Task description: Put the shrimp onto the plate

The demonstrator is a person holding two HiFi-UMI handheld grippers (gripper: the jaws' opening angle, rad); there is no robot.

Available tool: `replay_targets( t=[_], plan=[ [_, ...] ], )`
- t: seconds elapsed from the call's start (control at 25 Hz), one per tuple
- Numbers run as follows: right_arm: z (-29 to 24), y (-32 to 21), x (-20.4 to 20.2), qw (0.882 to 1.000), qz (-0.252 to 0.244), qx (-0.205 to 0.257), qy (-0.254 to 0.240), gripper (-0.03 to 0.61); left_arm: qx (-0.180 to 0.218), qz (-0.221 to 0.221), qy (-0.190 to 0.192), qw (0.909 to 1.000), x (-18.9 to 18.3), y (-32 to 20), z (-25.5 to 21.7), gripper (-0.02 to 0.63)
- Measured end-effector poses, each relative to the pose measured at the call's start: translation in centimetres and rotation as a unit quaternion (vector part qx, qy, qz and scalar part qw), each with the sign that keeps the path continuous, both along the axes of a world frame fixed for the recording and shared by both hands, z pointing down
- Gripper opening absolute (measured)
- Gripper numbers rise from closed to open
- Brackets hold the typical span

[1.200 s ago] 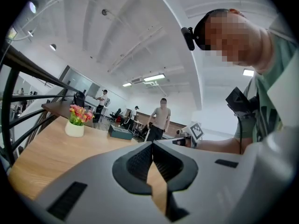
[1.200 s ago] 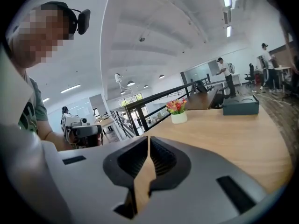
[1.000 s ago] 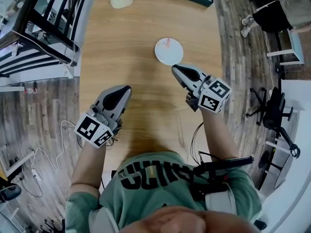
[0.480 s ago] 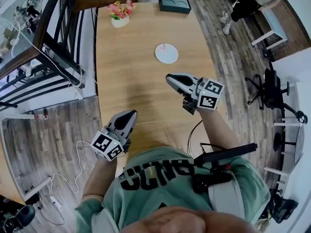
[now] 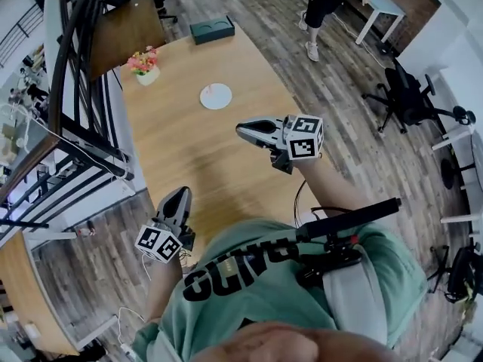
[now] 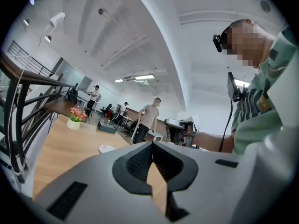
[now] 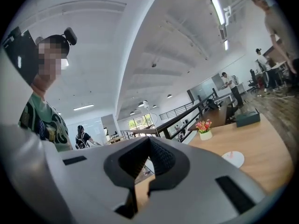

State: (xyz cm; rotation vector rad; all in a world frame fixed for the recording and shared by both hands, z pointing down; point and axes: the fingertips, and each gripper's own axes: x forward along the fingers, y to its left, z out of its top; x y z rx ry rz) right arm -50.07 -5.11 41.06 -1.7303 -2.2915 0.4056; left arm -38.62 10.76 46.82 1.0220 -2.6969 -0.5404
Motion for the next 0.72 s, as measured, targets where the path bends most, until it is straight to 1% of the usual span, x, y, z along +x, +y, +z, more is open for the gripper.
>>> replay_targets(
  t=[0.12, 0.24, 0.44, 0.56, 0.72],
  plan=[
    [-0.6, -5.1, 1.7, 1.000, 0.000, -0.007, -0.003, 0.008, 0.001, -0.008, 0.001, 1.0000, 0.9, -4.0, -1.5, 0.006],
    [-0.8, -10.0, 3.7, 1.000, -0.003, -0.011, -0.006, 0.008, 0.002, -0.013, 0.001, 0.9999, 2.9, -8.6, -2.0, 0.006],
    [0.5, -16.7, 7.1, 0.999, -0.033, -0.014, -0.001, 0.008, 0.005, -0.035, 0.007, 0.9993, 6.3, -15.2, -1.9, 0.006],
    [0.8, -18.6, 8.1, 0.998, -0.051, -0.023, 0.003, 0.008, -0.008, -0.040, 0.006, 0.9991, 7.6, -17.6, -2.6, 0.006],
    [0.5, -18.8, 9.5, 0.996, -0.071, -0.046, 0.004, 0.008, -0.030, -0.048, 0.000, 0.9984, 8.8, -18.2, -4.2, 0.006]
  ],
)
